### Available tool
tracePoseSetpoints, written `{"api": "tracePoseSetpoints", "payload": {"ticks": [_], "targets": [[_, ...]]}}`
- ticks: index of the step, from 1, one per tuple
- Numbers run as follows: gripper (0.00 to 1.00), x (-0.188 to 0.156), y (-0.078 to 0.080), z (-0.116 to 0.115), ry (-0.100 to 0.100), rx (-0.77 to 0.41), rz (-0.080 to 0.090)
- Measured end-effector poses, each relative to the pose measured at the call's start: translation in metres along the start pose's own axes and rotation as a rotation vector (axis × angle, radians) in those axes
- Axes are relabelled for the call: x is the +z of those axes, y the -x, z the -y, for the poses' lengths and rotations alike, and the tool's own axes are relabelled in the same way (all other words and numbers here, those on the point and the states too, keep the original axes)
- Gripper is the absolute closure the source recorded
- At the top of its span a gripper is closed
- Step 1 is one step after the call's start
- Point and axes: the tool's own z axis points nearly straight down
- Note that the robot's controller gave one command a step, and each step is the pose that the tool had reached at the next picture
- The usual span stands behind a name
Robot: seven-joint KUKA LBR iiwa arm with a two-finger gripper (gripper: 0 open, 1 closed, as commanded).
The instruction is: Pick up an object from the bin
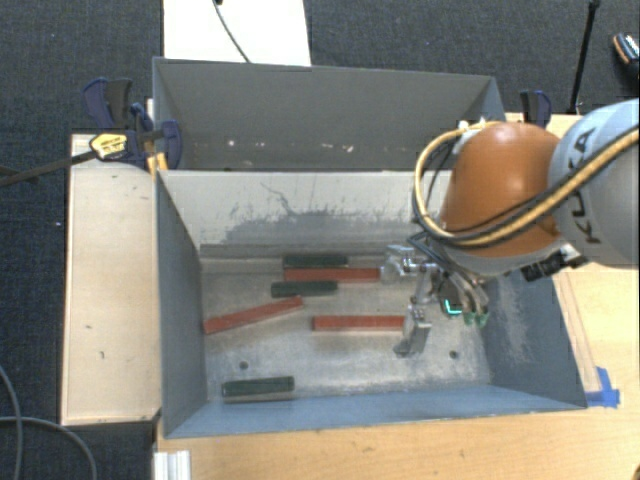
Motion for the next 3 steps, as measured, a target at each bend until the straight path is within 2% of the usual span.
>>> {"api": "tracePoseSetpoints", "payload": {"ticks": [1, 2, 3], "targets": [[0.00, 0.117, 0.045, 0.022, 0.001, 0.055, 0.009], [1.00, 0.115, 0.044, 0.022, 0.001, 0.055, 0.009], [1.00, -0.041, 0.050, 0.001, 0.001, 0.061, 0.016]]}}
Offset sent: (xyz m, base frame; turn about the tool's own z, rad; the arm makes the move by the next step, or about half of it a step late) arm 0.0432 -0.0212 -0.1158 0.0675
